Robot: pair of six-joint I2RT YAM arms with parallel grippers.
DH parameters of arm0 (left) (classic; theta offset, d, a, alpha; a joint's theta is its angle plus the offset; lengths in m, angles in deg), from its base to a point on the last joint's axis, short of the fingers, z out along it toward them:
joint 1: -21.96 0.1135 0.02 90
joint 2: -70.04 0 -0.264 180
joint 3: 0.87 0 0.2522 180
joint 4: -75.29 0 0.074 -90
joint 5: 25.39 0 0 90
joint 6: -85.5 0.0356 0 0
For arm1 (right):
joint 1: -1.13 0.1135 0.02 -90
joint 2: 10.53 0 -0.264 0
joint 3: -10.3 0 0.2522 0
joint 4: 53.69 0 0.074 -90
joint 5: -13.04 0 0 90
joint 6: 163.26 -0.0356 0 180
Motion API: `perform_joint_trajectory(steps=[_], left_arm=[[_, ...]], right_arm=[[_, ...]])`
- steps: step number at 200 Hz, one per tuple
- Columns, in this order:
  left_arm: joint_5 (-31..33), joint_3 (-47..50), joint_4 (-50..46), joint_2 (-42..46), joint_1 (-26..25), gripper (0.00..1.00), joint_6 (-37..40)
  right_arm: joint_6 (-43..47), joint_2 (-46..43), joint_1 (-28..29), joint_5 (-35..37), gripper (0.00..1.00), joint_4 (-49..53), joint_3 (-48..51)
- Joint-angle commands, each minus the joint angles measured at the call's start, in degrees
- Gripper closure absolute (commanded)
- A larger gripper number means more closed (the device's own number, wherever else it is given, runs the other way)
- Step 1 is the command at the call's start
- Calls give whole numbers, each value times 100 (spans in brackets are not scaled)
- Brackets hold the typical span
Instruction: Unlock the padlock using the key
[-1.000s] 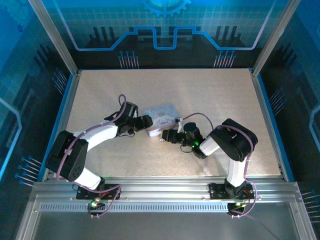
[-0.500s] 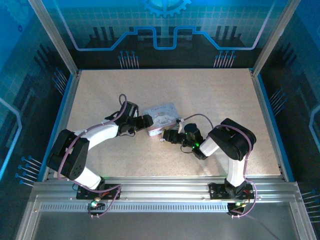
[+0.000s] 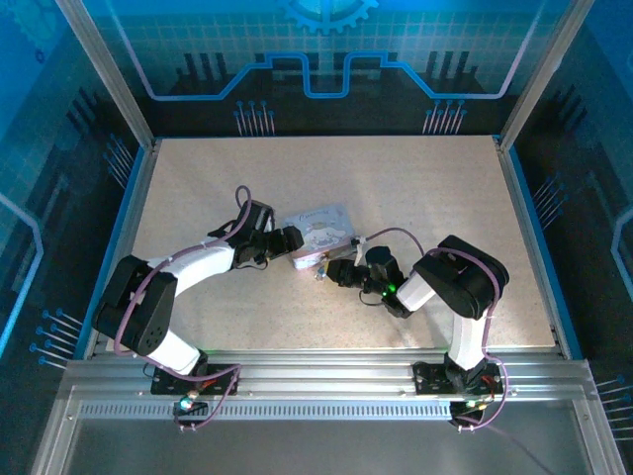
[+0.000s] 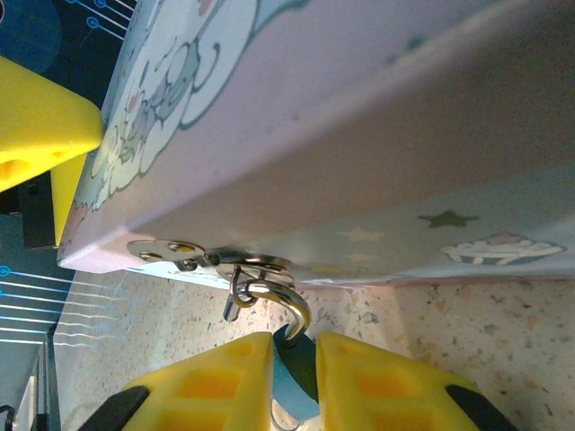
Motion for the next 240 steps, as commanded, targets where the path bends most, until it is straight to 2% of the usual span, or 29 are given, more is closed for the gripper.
perform_joint_trajectory(steps=[1,45,95,166,212,240], left_arm=[[-20,-59,-23,-96,42,19,97],[-20,-9,-13,-95,44,19,91],[-20,53,11,-83,42,19,75],[-38,62,38,-89,45,19,43],[-37,63,38,-97,45,19,46],[-37,68,42,-99,43,19,47]], right_arm=[[44,22,43,61,81,-33,-72],[-4,51,43,100,90,-143,-55],[-148,-33,20,158,92,-368,68],[-170,131,-15,149,77,-429,29],[-240,299,-33,171,75,-448,-54],[-214,211,-43,323,68,-434,70]])
